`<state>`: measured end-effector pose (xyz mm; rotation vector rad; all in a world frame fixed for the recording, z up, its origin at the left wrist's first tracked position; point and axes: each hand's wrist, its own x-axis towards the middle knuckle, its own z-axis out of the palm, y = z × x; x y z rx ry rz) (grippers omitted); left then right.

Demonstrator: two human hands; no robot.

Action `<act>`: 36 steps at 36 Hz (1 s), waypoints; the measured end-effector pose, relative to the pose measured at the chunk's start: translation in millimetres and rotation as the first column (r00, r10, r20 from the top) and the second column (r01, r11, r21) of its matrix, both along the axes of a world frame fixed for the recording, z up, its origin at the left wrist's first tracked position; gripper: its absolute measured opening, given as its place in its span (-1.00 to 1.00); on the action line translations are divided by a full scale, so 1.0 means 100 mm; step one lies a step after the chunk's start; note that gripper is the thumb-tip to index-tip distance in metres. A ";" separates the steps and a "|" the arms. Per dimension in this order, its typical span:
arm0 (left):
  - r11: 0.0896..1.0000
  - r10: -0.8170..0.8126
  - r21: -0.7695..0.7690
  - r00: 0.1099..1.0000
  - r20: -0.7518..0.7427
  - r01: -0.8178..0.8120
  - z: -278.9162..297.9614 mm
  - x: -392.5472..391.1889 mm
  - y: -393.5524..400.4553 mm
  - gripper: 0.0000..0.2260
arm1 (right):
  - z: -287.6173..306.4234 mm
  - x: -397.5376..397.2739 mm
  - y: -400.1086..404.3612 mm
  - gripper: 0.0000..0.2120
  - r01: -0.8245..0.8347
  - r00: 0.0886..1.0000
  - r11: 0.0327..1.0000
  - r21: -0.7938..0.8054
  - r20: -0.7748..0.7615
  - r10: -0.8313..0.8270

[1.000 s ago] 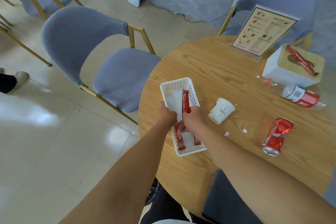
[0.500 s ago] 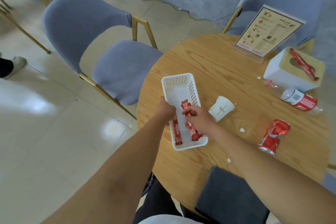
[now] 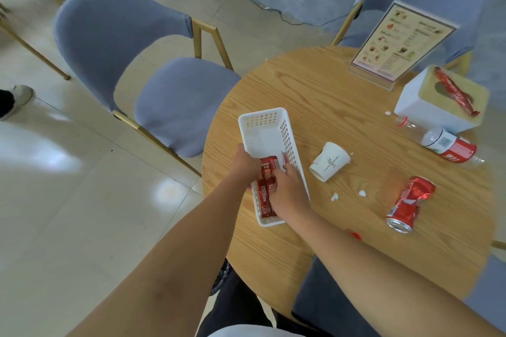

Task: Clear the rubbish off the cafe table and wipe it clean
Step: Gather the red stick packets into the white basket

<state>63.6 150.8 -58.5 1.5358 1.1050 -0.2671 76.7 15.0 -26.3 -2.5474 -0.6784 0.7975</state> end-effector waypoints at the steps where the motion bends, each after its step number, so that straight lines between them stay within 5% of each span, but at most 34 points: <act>1: 1.000 0.004 -0.003 1.000 0.010 -0.004 0.03 0.00 -0.01 -0.79 | 0.00 0.00 0.00 -0.58 0.007 1.000 1.000 0.019 0.008 -0.008; 9: 1.000 0.004 0.001 0.999 0.052 -0.004 -0.01 0.01 -0.01 -0.86 | -0.08 -0.14 0.12 -0.16 0.060 0.988 0.988 -0.142 -0.129 -0.079; 12: 1.000 0.023 0.003 0.999 0.024 -0.024 -0.06 0.01 0.00 -0.62 | -0.13 -0.16 0.13 -0.11 0.101 0.981 0.982 -0.156 -0.149 -0.125; 19: 1.000 0.022 0.006 1.000 0.005 -0.022 -0.09 0.01 0.01 -0.54 | -0.21 -0.12 -0.02 -0.39 0.085 0.996 0.987 -0.138 0.010 -0.084; 36: 1.000 0.005 -0.006 1.000 0.006 -0.005 -0.17 0.04 0.02 -0.52 | -0.19 -0.07 0.05 -0.65 -0.055 0.987 0.942 -0.330 0.124 0.101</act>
